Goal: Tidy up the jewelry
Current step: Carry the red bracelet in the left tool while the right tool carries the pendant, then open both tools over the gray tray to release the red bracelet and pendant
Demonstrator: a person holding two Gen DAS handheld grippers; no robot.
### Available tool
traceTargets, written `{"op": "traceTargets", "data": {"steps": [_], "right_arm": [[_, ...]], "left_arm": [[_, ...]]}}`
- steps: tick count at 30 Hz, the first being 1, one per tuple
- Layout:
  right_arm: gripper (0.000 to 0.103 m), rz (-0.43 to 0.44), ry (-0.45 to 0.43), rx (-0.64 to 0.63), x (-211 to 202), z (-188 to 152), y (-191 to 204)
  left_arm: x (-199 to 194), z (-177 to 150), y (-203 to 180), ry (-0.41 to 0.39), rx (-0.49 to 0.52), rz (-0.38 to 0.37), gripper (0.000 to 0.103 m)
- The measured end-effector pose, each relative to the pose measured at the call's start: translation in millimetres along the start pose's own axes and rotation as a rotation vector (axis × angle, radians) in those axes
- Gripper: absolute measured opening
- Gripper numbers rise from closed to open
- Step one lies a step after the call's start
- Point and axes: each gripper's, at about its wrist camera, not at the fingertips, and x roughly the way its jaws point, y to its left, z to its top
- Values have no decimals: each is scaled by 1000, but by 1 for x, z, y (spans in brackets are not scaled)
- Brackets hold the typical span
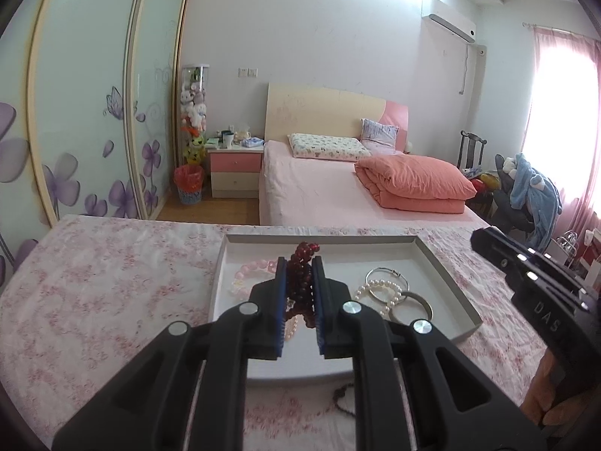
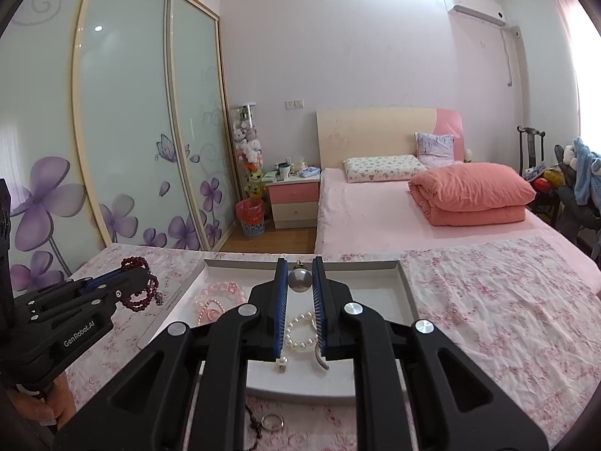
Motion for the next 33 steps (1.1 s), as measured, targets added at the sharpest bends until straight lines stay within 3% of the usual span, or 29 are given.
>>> {"op": "traceTargets", "data": {"steps": [10,22,26,33], "right_arm": [[14,5,108,14,47,-8,0],[15,0,175,33,70,-15,-7],[35,-11,168,37,71,-17,-11],[35,-25,183,51,70,-22,-19]], "left_arm": [[45,0,-1,63,10,-17,13],[79,-6,1,116,8,-37,16],[82,-6,3,111,0,-35,26],[82,-6,12,117,-30,-11,26]]}}
